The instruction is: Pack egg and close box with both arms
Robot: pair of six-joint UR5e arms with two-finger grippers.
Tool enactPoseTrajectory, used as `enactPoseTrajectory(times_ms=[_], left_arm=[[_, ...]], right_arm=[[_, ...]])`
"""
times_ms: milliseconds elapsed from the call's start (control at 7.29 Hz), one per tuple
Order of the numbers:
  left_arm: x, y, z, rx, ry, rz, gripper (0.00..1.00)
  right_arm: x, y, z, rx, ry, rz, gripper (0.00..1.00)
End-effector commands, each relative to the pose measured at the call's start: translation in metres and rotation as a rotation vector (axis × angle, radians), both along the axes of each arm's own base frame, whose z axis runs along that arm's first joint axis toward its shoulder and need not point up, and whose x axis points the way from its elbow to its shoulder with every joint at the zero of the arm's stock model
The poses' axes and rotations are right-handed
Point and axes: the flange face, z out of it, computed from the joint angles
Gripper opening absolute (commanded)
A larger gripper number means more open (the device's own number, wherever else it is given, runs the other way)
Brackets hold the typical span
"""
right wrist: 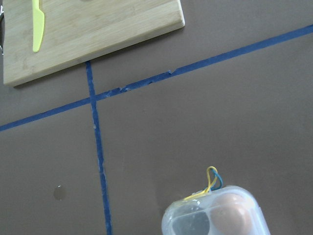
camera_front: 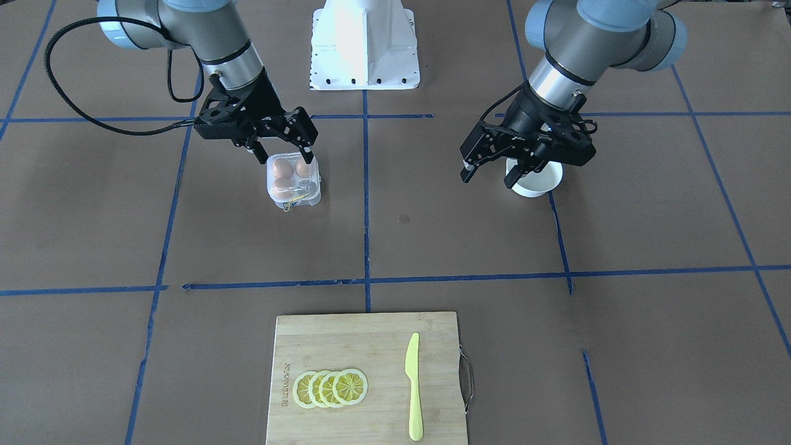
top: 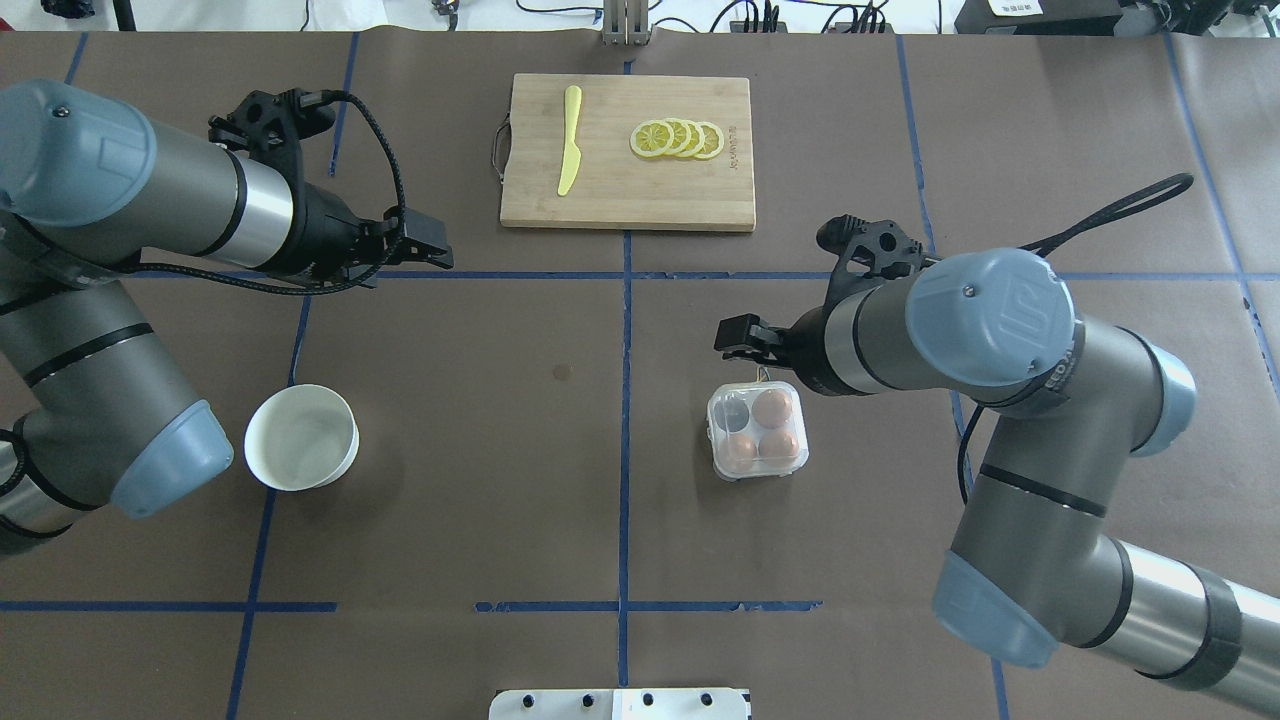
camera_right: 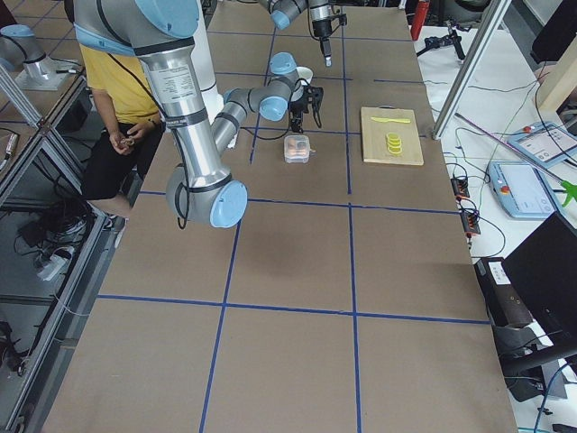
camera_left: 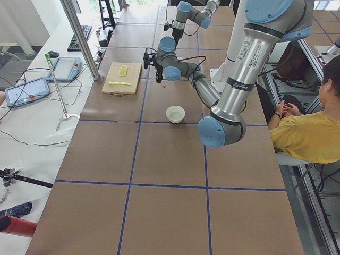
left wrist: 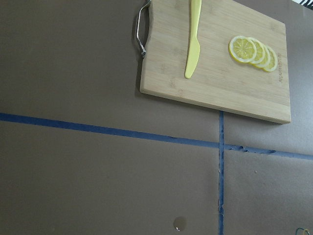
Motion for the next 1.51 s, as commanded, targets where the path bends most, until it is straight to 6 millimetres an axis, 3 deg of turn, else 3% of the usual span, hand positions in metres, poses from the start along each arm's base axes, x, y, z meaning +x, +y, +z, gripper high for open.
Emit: enactPoseTrajectory(times_ms=[0, 274, 685, 960, 1097, 1371], left_arm=[[-0.042, 0.000, 0.037, 0.090, -0.075, 0.024, 0.92], [-0.102, -0.015, 0.074, 0.159, -0.136, 0.058, 0.94], [-0.193, -0.020, 0.148, 0.328, -0.305, 0.128, 0.95], [-0.284, -0.029, 0.211, 0.460, -0.416, 0.208, 0.99], [-0.315, -0.034, 0.241, 0.492, -0.448, 0.242, 0.99], [-0.365, -0.041, 0.287, 0.515, -0.522, 0.264, 0.99]], right_arm=[[0.065, -0.029, 0.057, -0.074, 0.044, -0.025, 1.00], [0.153, -0.054, 0.124, -0.027, 0.117, -0.125, 1.00], [0.313, -0.089, 0.233, 0.060, 0.158, -0.229, 1.00], [0.413, -0.111, 0.324, 0.151, 0.233, -0.276, 1.00], [0.455, -0.110, 0.354, 0.167, 0.247, -0.278, 1.00], [0.505, -0.097, 0.372, 0.169, 0.276, -0.330, 1.00]])
